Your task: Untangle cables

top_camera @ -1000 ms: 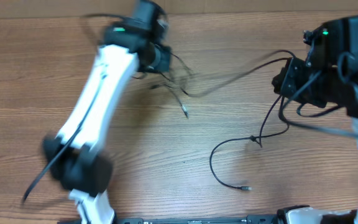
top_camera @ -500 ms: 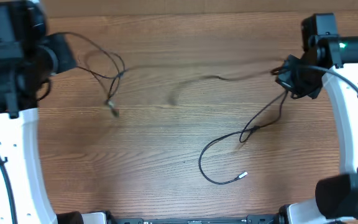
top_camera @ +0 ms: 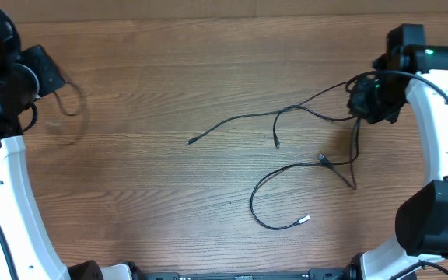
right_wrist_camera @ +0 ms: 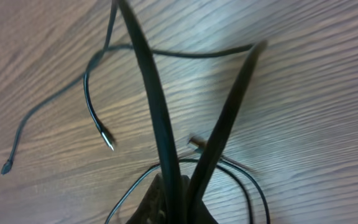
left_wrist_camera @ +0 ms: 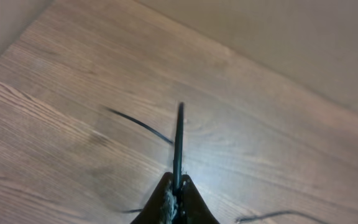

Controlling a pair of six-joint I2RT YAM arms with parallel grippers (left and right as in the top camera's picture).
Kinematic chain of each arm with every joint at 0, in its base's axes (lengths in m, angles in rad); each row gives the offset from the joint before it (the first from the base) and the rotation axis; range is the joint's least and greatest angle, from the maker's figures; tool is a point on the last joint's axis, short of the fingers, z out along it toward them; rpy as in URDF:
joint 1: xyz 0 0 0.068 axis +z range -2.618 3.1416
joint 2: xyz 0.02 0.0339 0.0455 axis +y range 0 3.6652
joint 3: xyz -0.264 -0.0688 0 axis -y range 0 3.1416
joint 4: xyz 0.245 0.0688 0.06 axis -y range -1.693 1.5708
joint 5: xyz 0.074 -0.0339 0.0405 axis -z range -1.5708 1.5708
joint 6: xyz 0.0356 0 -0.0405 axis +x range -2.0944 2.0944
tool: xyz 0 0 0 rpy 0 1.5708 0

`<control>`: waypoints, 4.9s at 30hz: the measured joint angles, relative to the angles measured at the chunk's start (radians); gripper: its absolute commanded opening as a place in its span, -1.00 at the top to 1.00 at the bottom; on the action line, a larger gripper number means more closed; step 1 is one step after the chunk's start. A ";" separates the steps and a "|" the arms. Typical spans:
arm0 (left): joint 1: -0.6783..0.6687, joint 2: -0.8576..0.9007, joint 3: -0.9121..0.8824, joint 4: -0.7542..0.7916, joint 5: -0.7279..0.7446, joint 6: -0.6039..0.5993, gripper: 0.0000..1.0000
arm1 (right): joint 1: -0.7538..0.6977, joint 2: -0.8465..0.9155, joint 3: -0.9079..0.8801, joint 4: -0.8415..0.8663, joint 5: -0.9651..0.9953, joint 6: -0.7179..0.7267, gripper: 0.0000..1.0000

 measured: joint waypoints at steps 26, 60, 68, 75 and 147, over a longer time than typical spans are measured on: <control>0.321 0.203 0.034 0.045 -0.048 -0.177 0.92 | 0.112 0.000 -0.029 0.038 -0.057 0.019 0.92; 0.060 0.012 0.043 0.051 0.270 -0.224 -0.98 | 0.344 -0.042 0.056 0.134 -0.395 -0.075 0.92; -0.183 0.036 0.045 -0.063 0.461 -0.095 -0.86 | 0.410 -0.155 0.244 0.185 -0.442 0.101 0.92; -0.364 0.041 0.016 -0.061 0.502 0.009 -0.97 | 0.410 -0.173 0.294 0.317 -0.455 0.383 0.93; -0.599 0.346 -0.008 0.307 1.462 0.733 0.92 | 0.287 -0.172 0.294 0.487 -0.789 0.622 0.61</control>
